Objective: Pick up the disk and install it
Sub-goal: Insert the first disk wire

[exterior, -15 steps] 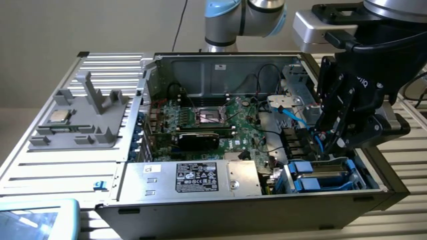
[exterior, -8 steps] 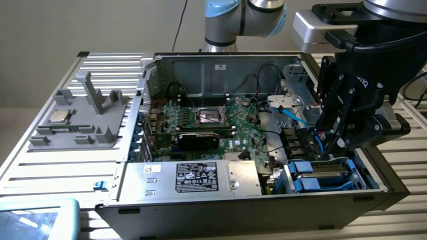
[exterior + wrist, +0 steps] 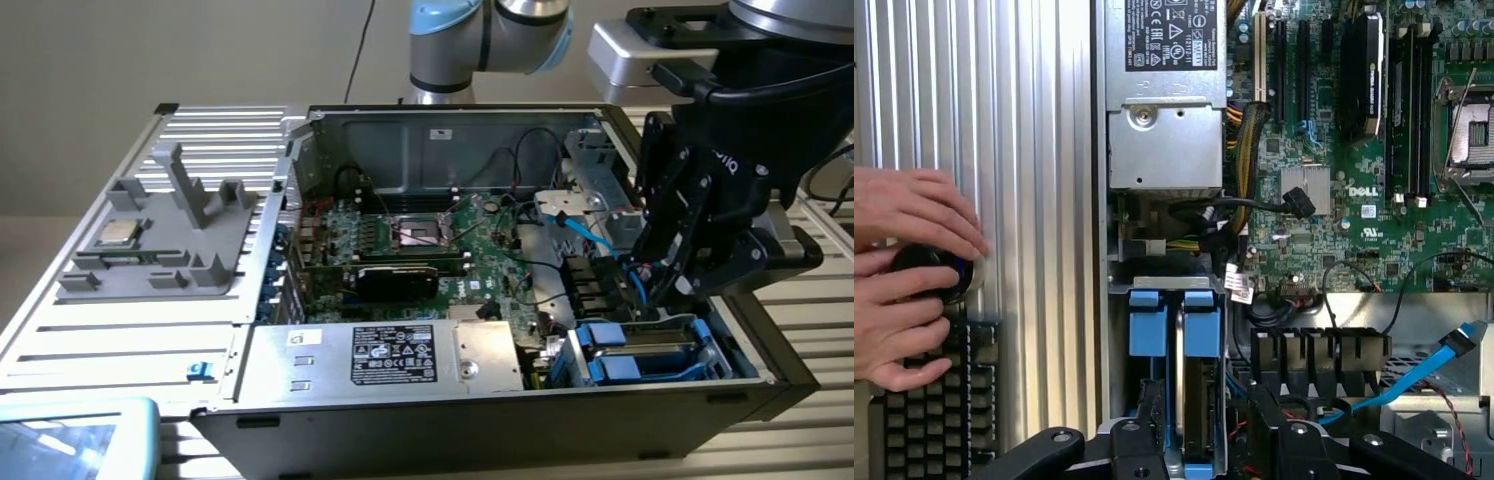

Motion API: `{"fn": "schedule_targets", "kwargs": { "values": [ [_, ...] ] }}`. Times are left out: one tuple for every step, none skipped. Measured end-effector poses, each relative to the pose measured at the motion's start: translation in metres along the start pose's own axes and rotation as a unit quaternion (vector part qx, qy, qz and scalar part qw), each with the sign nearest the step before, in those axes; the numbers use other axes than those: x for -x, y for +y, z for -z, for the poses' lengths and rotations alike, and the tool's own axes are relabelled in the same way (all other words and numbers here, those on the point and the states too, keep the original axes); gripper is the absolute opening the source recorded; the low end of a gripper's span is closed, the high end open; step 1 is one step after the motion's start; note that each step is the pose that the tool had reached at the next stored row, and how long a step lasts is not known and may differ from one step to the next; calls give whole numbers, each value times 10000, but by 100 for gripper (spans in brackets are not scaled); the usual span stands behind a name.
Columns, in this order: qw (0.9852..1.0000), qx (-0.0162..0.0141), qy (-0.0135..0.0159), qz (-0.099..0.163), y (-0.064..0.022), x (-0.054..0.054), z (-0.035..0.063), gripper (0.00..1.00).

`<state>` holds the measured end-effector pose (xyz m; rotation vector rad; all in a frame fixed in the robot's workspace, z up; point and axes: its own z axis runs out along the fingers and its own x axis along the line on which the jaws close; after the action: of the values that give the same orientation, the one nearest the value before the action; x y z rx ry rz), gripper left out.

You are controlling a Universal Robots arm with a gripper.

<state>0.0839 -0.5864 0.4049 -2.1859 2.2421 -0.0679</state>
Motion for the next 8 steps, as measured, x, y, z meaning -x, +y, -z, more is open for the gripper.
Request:
{"fn": "schedule_targets", "kwargs": {
  "values": [
    [10000, 0, 0, 0, -24, 2, -1, 46],
    [10000, 0, 0, 0, -57, 5, -3, 46],
    [10000, 0, 0, 0, -83, 9, -3, 46],
    [10000, -1, 0, -1, -110, 14, -4, 46],
    [10000, -1, -1, -1, -139, 18, -6, 46],
    [10000, -2, -1, 0, -165, 23, -6, 46],
    [10000, -4, -1, 0, -193, 29, -7, 46],
    [10000, -4, -1, 0, -222, 35, -8, 46]
  ]
}}
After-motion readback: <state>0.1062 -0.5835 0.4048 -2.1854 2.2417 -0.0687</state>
